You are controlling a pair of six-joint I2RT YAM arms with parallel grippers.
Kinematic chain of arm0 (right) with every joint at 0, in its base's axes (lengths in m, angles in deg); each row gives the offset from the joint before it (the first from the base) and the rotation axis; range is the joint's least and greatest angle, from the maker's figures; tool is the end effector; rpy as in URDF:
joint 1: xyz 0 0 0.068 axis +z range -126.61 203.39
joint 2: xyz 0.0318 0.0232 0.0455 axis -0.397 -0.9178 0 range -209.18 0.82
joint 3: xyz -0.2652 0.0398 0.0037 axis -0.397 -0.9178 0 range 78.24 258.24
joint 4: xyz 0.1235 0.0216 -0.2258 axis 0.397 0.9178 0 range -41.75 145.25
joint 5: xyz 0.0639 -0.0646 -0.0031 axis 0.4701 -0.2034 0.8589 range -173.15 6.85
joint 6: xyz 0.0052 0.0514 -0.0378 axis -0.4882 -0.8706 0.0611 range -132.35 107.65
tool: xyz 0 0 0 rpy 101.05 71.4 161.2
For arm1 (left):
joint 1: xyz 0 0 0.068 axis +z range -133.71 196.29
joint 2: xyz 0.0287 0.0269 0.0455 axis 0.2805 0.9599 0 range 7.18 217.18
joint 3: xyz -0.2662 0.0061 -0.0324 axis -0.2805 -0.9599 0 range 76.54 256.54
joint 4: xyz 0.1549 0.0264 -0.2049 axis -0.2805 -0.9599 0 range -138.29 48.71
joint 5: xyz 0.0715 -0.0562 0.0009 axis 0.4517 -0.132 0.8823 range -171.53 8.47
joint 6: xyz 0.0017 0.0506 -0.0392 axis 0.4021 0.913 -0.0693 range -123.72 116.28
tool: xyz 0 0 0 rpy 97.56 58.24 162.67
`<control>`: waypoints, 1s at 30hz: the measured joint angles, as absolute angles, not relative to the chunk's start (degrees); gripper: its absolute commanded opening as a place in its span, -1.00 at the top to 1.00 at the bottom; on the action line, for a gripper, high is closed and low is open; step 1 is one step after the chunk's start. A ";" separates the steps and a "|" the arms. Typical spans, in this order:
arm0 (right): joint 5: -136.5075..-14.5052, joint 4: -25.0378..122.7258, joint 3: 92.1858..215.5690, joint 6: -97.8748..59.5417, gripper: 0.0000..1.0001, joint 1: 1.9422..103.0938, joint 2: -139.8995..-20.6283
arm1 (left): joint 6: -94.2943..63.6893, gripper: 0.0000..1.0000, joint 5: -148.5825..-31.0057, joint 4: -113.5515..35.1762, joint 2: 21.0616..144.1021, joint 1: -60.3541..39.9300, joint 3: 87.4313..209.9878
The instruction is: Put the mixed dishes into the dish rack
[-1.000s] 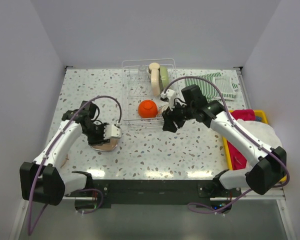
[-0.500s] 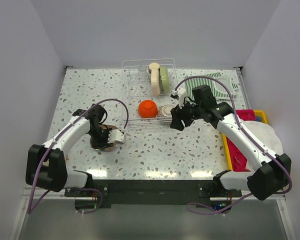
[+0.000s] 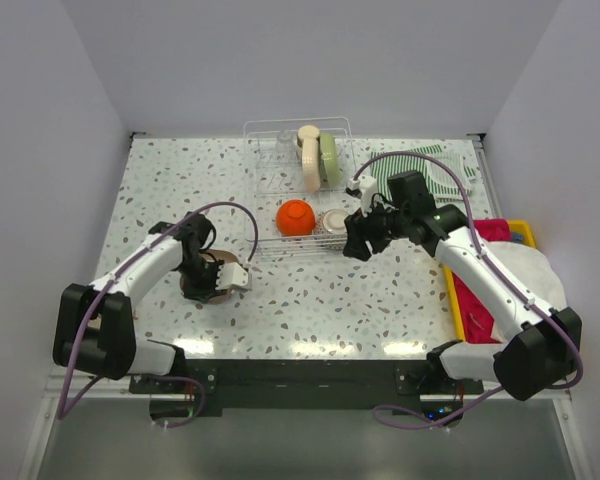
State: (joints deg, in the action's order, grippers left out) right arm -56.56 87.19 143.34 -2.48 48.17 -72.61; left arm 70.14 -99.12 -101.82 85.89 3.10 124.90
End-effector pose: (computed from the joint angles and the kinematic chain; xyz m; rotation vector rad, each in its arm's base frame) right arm 0.2395 0.1351 0.2994 -0.9178 2.2045 0.6777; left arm 0.1973 -0.0617 0.1762 2.0444 2.1575 -0.4084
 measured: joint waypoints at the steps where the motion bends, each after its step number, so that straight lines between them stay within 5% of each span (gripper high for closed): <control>1: -56.56 87.16 143.34 -2.51 -0.19 48.10 -72.61 | 69.84 0.55 -99.12 -101.85 86.00 3.10 124.90; 10: -56.58 86.75 142.38 -2.99 -0.18 47.62 -72.61 | 68.72 0.95 -99.36 -102.30 86.35 3.07 125.10; 30: -56.58 85.70 141.44 -4.34 -0.19 47.34 -72.74 | 61.75 1.00 -101.13 -108.75 82.27 3.07 130.49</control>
State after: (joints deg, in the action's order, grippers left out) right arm -56.58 85.70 141.44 -4.34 47.34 -72.74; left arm 61.75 -101.13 -108.75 82.27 3.07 130.49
